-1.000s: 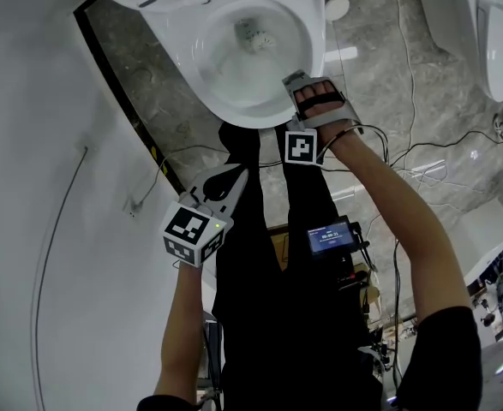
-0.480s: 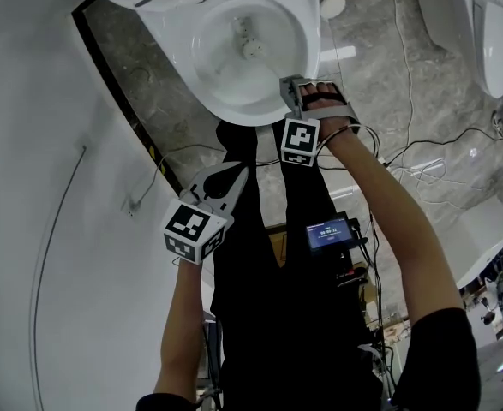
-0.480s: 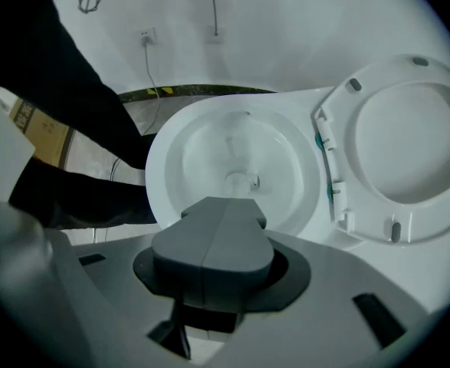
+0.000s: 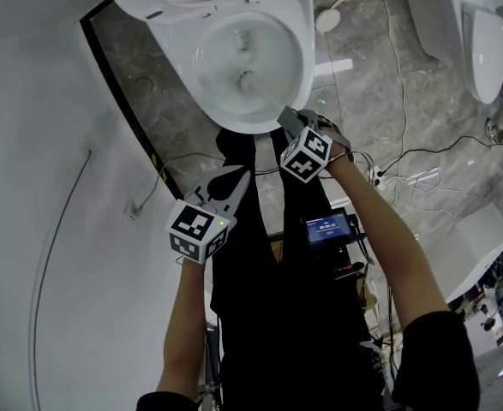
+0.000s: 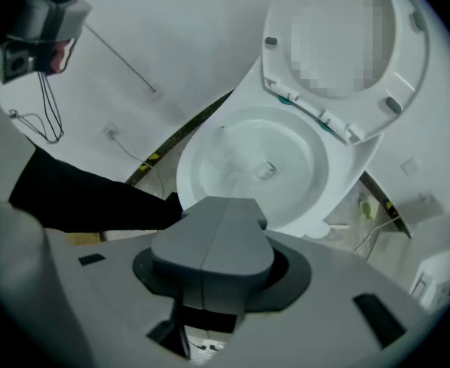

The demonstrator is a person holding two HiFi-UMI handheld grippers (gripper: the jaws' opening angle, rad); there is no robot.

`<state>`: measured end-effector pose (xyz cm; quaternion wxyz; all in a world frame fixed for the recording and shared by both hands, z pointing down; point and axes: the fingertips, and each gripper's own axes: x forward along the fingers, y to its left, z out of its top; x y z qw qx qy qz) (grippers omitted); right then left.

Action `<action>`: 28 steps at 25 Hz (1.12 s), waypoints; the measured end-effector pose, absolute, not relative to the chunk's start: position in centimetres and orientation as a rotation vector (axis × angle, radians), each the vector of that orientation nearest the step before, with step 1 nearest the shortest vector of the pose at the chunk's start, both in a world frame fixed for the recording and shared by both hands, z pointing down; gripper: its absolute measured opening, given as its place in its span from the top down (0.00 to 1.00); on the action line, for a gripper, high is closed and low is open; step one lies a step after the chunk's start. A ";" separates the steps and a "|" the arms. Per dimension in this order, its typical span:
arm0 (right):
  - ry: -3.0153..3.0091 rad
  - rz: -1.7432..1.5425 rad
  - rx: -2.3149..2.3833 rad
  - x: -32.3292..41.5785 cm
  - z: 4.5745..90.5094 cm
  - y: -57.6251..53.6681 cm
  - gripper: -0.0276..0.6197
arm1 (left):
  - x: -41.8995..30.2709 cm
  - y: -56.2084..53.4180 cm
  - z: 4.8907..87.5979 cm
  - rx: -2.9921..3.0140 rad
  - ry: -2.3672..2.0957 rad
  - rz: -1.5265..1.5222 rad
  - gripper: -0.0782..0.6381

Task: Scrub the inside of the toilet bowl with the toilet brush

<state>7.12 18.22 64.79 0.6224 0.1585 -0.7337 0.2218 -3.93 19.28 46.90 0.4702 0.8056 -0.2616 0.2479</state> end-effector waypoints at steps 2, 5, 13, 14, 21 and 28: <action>-1.691 0.518 0.354 6.7 64.2 19.0 0.68 | -4.0 18.9 46.4 1.984 -0.652 0.606 0.88; -1.688 0.448 0.299 6.8 63.7 20.1 0.68 | -4.5 18.3 45.8 1.983 -0.678 0.598 0.88; -1.662 0.463 0.217 8.8 60.9 20.5 0.68 | -5.5 18.6 43.1 1.973 -0.732 0.590 0.88; -1.658 0.477 0.214 8.9 60.5 20.5 0.68 | -5.5 18.7 42.6 1.976 -0.735 0.591 0.88; -1.620 0.569 0.213 8.8 57.6 21.2 0.68 | -5.8 18.8 39.4 1.986 -0.757 0.582 0.88; -1.618 0.825 0.361 6.4 56.7 19.0 0.69 | -6.5 17.7 36.0 2.007 -0.817 0.562 0.88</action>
